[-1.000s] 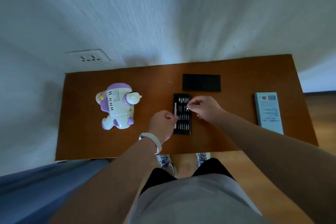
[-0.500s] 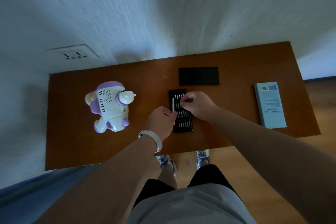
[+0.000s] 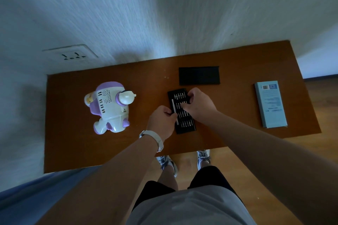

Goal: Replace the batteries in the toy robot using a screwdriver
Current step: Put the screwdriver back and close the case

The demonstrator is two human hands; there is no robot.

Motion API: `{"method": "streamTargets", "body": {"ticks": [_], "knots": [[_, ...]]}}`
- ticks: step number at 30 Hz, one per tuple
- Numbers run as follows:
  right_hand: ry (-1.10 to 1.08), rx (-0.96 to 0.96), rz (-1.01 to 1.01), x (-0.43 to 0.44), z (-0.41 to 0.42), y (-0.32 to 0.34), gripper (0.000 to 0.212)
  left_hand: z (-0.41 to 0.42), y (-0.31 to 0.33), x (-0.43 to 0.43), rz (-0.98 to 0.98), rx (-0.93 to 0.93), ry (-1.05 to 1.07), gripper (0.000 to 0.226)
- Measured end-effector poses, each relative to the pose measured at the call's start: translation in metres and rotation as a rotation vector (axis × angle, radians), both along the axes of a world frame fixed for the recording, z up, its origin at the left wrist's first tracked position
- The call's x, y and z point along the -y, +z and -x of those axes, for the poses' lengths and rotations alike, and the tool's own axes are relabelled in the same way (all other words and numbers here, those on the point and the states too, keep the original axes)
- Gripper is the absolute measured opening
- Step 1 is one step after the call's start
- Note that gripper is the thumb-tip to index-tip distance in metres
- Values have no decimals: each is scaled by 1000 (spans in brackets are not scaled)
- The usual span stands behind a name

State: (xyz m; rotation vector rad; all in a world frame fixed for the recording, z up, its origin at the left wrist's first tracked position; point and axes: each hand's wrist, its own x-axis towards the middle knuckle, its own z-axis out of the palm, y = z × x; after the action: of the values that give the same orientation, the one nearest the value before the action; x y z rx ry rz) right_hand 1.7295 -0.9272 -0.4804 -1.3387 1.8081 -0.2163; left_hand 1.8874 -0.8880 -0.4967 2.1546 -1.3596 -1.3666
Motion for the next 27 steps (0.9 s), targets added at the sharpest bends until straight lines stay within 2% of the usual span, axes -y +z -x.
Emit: {"method": "streamTargets", "body": {"ticks": [11,15,20,27], "knots": [[96,-44,-77,7,2,5,42,2,2,9,-32,33,21,18],[93,-17,-55,1,3,7,42,4,6,6,-49,14,57,9],[-60,139,-33,-15,12,10,43,8,13,-1,-71,-169,124,24],[-130,334,-29,-30,26,28,26,5,32,-9,-144,-429,195,16]]}}
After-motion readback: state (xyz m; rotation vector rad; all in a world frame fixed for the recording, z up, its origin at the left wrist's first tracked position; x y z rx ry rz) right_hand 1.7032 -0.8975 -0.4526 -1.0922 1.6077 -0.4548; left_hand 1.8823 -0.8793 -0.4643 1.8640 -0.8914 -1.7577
